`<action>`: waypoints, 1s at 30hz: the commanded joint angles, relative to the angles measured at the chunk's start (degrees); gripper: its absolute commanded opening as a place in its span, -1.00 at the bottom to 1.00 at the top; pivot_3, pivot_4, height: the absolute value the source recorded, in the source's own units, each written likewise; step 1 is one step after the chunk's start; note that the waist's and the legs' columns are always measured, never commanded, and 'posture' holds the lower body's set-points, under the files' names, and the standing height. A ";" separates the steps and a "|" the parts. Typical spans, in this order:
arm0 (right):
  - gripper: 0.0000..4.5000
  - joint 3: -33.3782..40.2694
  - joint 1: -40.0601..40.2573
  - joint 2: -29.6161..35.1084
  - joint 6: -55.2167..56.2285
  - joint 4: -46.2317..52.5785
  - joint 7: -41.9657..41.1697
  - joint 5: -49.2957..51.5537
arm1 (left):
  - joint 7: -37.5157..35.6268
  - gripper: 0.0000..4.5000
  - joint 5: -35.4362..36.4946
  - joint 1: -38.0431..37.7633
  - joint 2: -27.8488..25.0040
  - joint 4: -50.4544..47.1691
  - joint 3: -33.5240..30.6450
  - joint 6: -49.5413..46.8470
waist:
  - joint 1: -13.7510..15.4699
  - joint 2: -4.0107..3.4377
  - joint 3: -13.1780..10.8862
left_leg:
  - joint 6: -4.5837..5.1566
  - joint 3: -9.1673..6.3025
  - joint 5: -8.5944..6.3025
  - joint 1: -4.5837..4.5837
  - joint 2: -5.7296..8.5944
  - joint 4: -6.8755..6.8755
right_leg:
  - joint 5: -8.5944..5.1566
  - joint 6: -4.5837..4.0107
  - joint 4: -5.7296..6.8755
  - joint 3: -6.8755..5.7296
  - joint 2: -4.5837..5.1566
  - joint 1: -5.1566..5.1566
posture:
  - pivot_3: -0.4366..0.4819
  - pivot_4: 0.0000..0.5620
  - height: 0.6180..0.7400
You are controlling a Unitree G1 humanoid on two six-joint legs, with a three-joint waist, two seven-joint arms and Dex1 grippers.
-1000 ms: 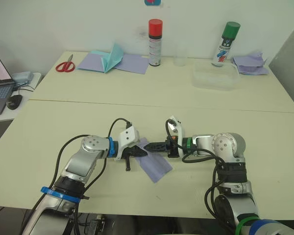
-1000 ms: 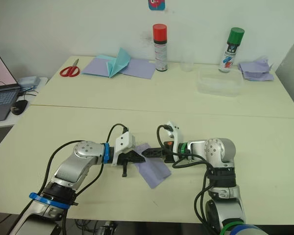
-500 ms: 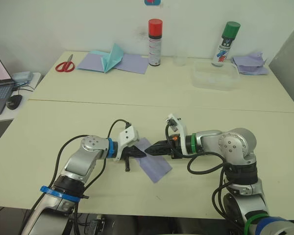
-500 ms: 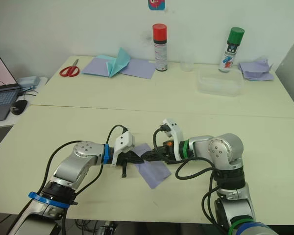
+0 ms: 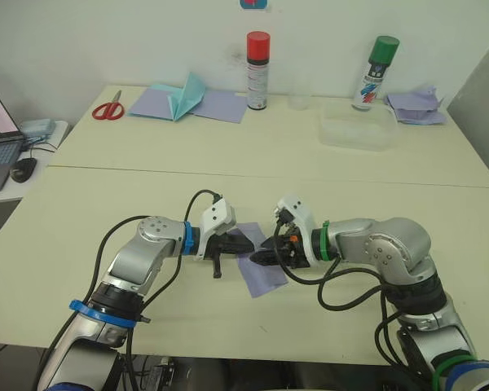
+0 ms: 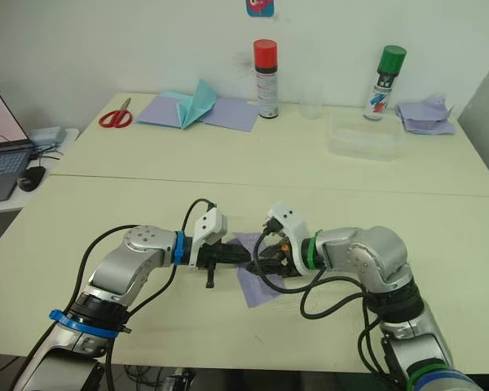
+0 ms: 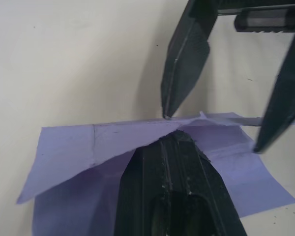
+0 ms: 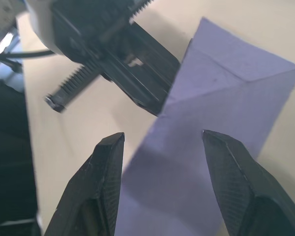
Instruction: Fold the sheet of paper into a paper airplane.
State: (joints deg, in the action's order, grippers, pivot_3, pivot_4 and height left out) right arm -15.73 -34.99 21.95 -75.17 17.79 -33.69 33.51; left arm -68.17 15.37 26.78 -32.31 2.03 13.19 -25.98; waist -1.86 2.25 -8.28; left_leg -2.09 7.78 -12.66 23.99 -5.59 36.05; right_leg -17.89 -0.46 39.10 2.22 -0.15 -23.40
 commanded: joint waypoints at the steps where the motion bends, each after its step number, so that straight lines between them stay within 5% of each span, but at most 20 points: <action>1: 0.15 -2.64 0.19 1.79 5.80 0.25 -1.83 -2.40 | -0.09 -1.00 0.97 0.12 -0.13 -2.53 -0.29 -0.21 | 0.00 0.00 0.00 | 0.00 0.00 0.00 0.00 0.00 0.00 | 0.00 0.00 0.00 0.00 -0.01 0.00 | -0.05 -0.47 1.00; 5: 0.15 -4.12 0.33 2.79 8.76 -0.60 -2.97 -3.78 | 0.12 -1.00 1.24 -0.24 -0.04 -3.06 -0.42 -0.50 | 0.01 0.00 0.00 | -0.01 0.01 0.00 0.00 -0.02 0.02 | 0.00 0.00 0.00 0.02 -0.02 0.00 | -0.05 -0.47 1.00; 7: -0.01 -4.48 0.43 3.00 9.35 -0.75 -3.41 -3.98 | 0.29 -1.00 1.27 -0.48 0.06 -3.31 -0.39 -0.59 | 0.02 0.00 0.00 | -0.01 0.01 0.01 0.00 -0.03 0.02 | 0.00 0.00 0.01 0.02 -0.02 0.00 | -0.05 -0.47 1.00; 14: -0.98 -3.72 0.52 2.36 7.93 -0.88 -3.86 -3.21 | 0.87 -1.00 0.34 -0.90 0.75 -2.69 0.43 0.16 | 0.05 0.00 0.00 | -0.17 0.01 0.10 -0.01 -0.05 0.04 | 0.00 -0.01 0.03 0.02 -0.01 0.01 | -0.05 -0.47 1.00; 30: -0.98 0.94 1.14 0.38 3.13 -1.04 -2.05 -1.68 | -0.33 -1.00 -1.44 -1.49 -0.48 -1.21 1.97 2.15 | 0.06 0.01 0.01 | -0.19 0.01 0.11 -0.02 -0.01 0.06 | 0.00 -0.01 0.07 0.02 -0.02 0.02 | -0.05 -0.47 1.00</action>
State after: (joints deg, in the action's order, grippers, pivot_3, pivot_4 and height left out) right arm -16.70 -33.69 22.64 -71.62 15.61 -36.09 30.47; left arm -67.73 14.13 25.32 -32.10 2.18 14.99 -25.24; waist -1.80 2.25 -8.27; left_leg -2.28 7.80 -12.55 23.97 -5.60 36.11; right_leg -17.89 -0.47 39.18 2.25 -0.16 -23.38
